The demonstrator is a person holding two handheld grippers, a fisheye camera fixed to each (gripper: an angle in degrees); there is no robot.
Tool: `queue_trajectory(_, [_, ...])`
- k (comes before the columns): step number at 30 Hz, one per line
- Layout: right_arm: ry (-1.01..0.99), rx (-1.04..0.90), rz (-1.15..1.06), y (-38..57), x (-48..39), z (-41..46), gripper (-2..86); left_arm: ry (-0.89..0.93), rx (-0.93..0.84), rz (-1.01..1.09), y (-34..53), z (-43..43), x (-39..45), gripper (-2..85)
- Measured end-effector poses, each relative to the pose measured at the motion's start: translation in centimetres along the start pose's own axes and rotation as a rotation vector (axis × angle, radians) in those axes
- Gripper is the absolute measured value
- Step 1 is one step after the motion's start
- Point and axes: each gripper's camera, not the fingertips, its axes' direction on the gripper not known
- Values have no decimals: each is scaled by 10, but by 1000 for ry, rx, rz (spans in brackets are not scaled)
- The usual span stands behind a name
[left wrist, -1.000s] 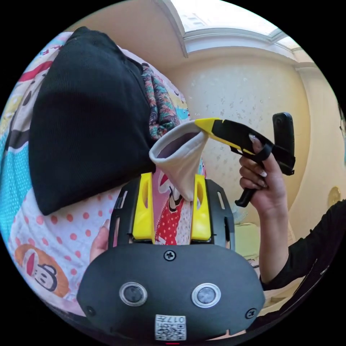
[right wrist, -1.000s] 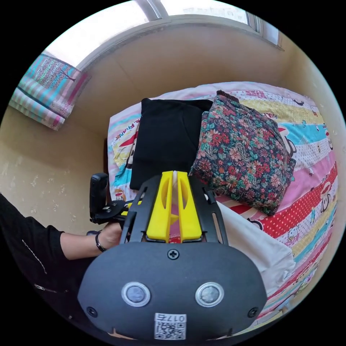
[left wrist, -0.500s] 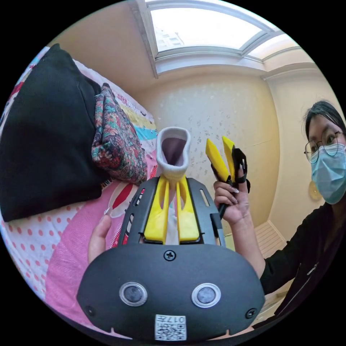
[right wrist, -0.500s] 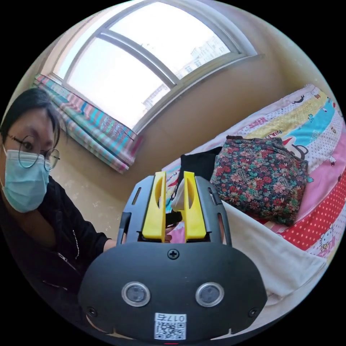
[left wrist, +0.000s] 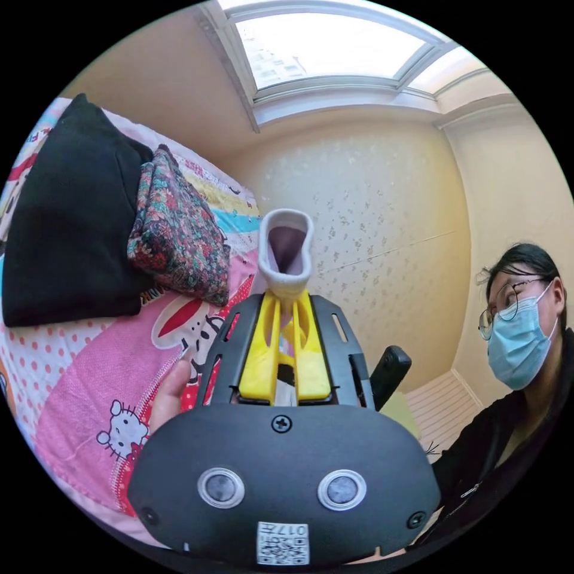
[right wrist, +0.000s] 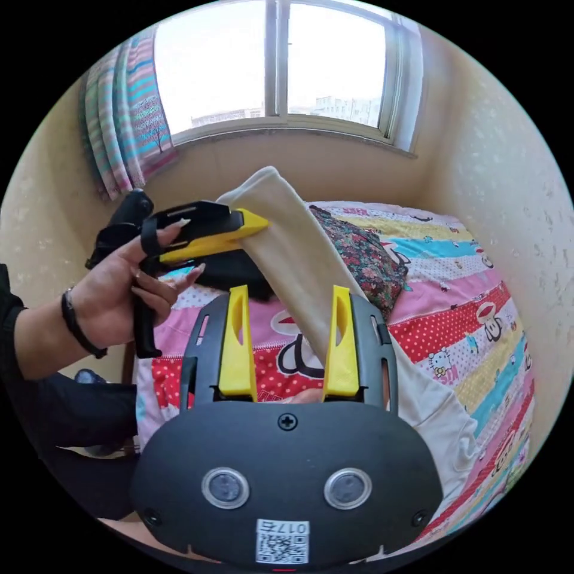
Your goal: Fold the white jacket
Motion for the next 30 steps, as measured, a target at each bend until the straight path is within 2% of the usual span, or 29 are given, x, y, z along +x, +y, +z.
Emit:
queue_trajectory(3, [50, 41, 58, -11, 15, -18, 86, -29, -8, 87, 8, 18, 47, 42])
queue_trajectory(6, [69, 230, 215, -4, 60, -84, 52, -43, -47, 250, 18, 48, 108, 69])
queue_trajectory(9, [-103, 417, 385, 26, 139, -159, 47, 72, -101, 440, 38, 87, 169, 84])
queue_trajectory(12, [-228, 683, 635, 103, 230, -230, 45, 117, -187, 546, 73, 138, 212, 82])
queue_trajectory(15, [-233, 876, 933, 222, 306, -266, 43, 151, -294, 523, 115, 195, 228, 79])
queue_trajectory(17, [-160, 892, 1129, 298, 334, -267, 41, 161, -405, 499, 150, 242, 231, 78])
queue_trajectory(18, [-118, 835, 1304, 344, 347, -260, 39, 143, -439, 498, 158, 255, 231, 78])
queue_trajectory(19, [-81, 799, 1467, 383, 352, -254, 38, 94, -512, 509, 175, 278, 232, 79])
queue_trajectory(21, [-51, 771, 1587, 416, 353, -255, 37, -2, -620, 578, 200, 312, 236, 83])
queue_trajectory(23, [-92, 739, 1556, 416, 357, -260, 42, -168, -753, 731, 229, 354, 246, 99])
queue_trajectory(26, [-84, 675, 1484, 389, 358, -279, 77, -353, -858, 969, 262, 399, 260, 126])
queue_trajectory(28, [-128, 696, 1463, 382, 357, -292, 127, -486, -864, 1053, 273, 420, 265, 131])
queue_trajectory(30, [-196, 755, 1477, 385, 354, -301, 139, -568, -856, 1147, 283, 438, 266, 123])
